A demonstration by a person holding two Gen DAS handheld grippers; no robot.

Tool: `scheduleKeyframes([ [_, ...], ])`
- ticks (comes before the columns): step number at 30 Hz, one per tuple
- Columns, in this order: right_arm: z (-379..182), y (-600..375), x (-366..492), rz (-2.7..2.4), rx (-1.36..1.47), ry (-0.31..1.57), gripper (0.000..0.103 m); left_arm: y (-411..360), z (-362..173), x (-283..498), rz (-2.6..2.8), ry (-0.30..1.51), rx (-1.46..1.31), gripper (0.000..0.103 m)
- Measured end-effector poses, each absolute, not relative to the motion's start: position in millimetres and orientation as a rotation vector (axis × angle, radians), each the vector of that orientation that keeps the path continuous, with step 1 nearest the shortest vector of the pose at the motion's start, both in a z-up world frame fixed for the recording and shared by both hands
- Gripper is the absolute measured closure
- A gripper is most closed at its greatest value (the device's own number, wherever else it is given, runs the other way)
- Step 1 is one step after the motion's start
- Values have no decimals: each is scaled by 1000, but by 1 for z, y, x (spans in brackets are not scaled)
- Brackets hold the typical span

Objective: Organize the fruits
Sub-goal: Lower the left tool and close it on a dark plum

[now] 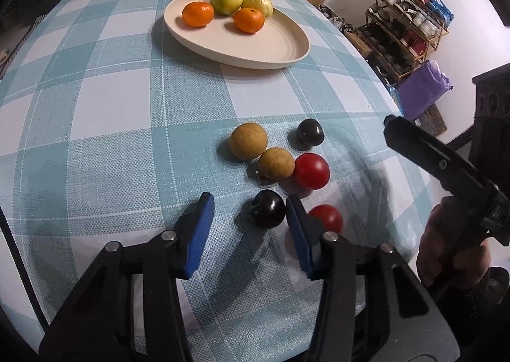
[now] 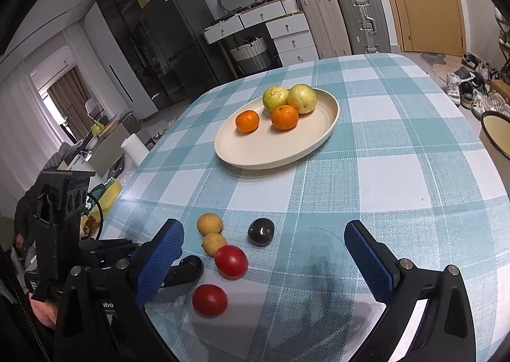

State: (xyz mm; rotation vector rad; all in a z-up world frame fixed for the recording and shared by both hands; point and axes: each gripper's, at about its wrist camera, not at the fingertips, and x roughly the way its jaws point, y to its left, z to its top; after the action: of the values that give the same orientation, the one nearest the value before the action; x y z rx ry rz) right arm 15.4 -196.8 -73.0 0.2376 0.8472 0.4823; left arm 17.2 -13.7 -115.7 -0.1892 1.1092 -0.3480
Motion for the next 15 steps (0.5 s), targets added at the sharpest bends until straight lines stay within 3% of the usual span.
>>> scheduleKeyframes([
  [7,-73,-199,16,477,246,851,0,-17,-115,13,-406,1111,-212,81],
  [15,-73,-198,14,472,235,859,0,-14,-116,10,-421,1100,-230,82],
])
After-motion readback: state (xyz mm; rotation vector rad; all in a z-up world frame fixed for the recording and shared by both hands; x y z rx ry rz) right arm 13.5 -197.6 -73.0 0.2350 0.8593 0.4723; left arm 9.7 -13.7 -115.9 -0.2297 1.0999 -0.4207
